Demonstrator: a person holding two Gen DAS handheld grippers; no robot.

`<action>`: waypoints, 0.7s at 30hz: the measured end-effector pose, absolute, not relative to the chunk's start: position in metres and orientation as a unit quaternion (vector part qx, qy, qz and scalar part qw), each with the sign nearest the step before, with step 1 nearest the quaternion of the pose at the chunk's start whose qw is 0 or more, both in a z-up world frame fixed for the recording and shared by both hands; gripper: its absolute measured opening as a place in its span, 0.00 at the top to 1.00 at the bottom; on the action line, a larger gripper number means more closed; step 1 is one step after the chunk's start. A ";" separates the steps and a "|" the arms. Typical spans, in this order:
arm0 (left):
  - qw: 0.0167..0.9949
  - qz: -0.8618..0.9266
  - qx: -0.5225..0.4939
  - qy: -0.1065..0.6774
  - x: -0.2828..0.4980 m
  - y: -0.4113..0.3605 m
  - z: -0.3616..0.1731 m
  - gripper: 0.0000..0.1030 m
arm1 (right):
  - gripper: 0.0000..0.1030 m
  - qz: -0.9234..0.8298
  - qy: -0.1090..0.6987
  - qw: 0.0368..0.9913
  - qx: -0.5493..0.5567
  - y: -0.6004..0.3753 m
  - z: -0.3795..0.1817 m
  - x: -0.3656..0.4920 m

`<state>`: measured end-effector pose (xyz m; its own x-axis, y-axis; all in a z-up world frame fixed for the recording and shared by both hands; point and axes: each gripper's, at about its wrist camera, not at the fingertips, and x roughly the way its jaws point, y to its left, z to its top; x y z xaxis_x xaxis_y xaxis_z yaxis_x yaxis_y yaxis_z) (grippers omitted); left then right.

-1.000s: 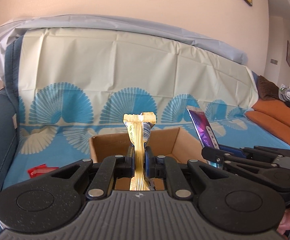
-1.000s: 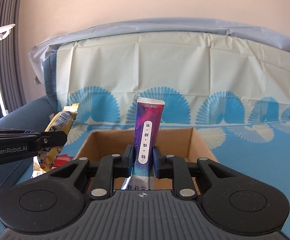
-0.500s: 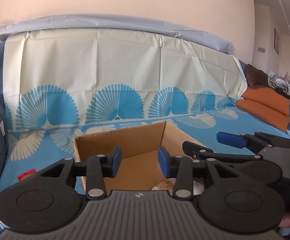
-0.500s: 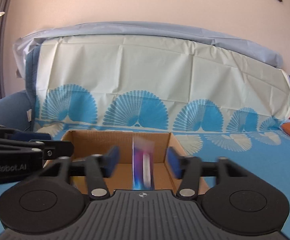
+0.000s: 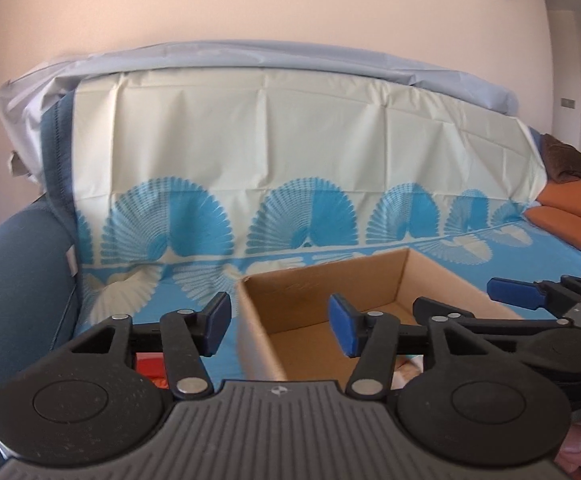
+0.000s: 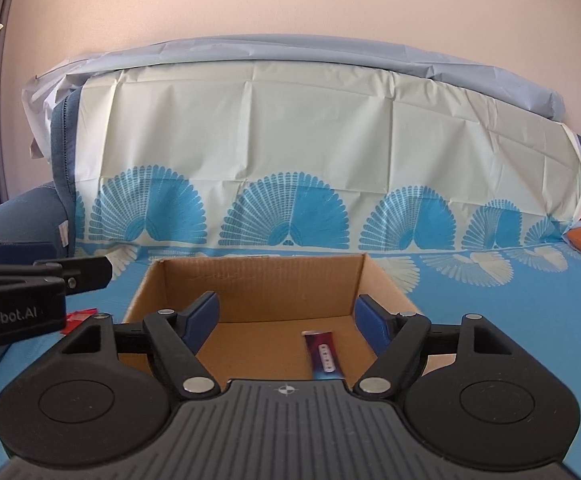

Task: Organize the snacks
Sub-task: 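Move both open grippers back toward the red spicy-strip packets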

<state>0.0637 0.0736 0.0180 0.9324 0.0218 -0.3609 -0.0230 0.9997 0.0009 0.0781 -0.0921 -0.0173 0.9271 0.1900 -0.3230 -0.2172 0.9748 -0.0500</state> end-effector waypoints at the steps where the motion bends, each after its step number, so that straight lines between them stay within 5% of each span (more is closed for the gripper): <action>1: 0.982 0.022 -0.002 0.187 0.061 0.080 0.018 0.39 | 0.26 0.106 0.159 0.981 -0.041 -0.087 -0.017 0.076; 11: 0.973 0.106 -0.043 0.202 0.037 0.154 0.024 0.40 | 0.25 0.155 0.146 0.977 -0.029 -0.020 -0.024 0.055; 13: 0.969 0.122 -0.052 0.208 0.035 0.168 0.024 0.46 | 0.25 0.170 0.142 0.975 -0.032 -0.003 -0.028 0.052; 15: 0.963 0.138 -0.071 0.221 0.033 0.183 0.024 0.68 | 0.25 0.185 0.141 0.972 -0.037 0.013 -0.033 0.049; 18: 0.953 0.161 -0.097 0.237 0.032 0.204 0.021 0.87 | 0.25 0.204 0.139 0.968 -0.042 0.036 -0.040 0.046; 21: 0.947 0.178 -0.113 0.243 0.031 0.218 0.018 0.91 | 0.26 0.218 0.140 0.965 -0.046 0.054 -0.046 0.046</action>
<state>0.0310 0.2181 0.0177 0.8187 0.2827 -0.4999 -0.3920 0.9112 -0.1268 0.0458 0.0538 -0.0463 0.8657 0.4084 -0.2894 -0.4343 0.9003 -0.0286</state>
